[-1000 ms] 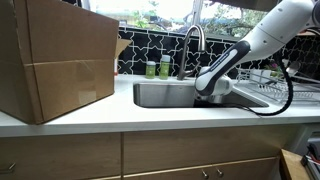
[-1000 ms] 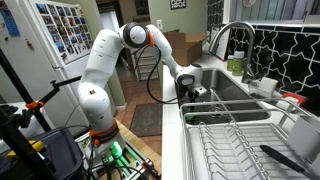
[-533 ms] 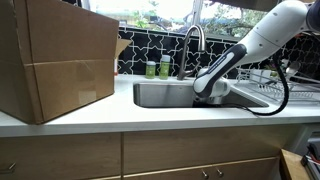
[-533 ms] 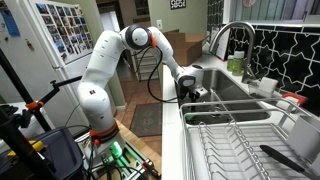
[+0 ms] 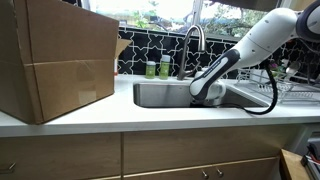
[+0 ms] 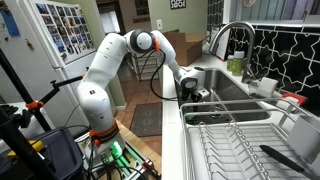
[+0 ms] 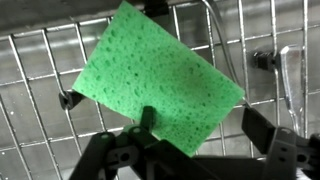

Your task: Close the tap using the faucet, pick remove the blue sponge from the sink and use it to wipe the front edge of the sink

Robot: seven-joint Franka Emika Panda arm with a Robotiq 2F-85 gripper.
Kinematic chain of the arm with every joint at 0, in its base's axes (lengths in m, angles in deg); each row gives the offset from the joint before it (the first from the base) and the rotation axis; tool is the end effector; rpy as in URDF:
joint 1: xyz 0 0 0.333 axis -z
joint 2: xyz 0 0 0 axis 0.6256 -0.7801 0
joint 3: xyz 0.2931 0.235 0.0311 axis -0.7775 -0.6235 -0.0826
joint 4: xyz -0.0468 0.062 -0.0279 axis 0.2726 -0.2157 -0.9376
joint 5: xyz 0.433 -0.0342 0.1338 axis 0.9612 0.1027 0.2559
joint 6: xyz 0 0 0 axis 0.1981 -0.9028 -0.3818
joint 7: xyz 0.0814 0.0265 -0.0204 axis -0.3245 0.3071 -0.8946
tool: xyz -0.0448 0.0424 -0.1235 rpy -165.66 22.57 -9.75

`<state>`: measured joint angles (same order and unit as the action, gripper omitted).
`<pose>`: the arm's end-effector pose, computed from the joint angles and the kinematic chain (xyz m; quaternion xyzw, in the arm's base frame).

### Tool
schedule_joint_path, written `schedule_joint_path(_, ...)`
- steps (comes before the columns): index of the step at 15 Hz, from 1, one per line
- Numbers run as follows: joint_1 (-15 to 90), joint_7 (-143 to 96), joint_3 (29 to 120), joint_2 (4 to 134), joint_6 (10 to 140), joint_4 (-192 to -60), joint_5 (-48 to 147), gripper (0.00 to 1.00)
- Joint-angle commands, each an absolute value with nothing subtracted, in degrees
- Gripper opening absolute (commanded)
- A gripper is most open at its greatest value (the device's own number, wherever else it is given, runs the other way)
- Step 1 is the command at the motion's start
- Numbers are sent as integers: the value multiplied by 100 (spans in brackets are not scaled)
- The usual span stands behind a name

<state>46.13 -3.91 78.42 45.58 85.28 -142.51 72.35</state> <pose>0.6636 -0.1823 0.0929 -0.8884 0.4557 0.0287 0.0470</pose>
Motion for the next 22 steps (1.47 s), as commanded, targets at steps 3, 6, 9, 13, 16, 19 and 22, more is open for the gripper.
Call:
schedule_joint_path(3,4682,-394,7807,4279,8306,-13908,7217,45)
schedule_joint_path(6,4691,-361,7832,4341,8128,-13925,7212,25)
schedule_joint_path(9,4672,-365,7850,4605,8101,-14167,7229,7)
schedule_joint_path(13,4624,-345,7773,4754,8050,-14253,7270,6)
schedule_joint_path(16,4431,-128,7765,5113,8203,-14653,7300,6)
schedule_joint_path(19,4098,423,8049,5563,8609,-15204,7090,6)
schedule_joint_path(22,3805,869,8370,5874,8949,-15477,6691,6)
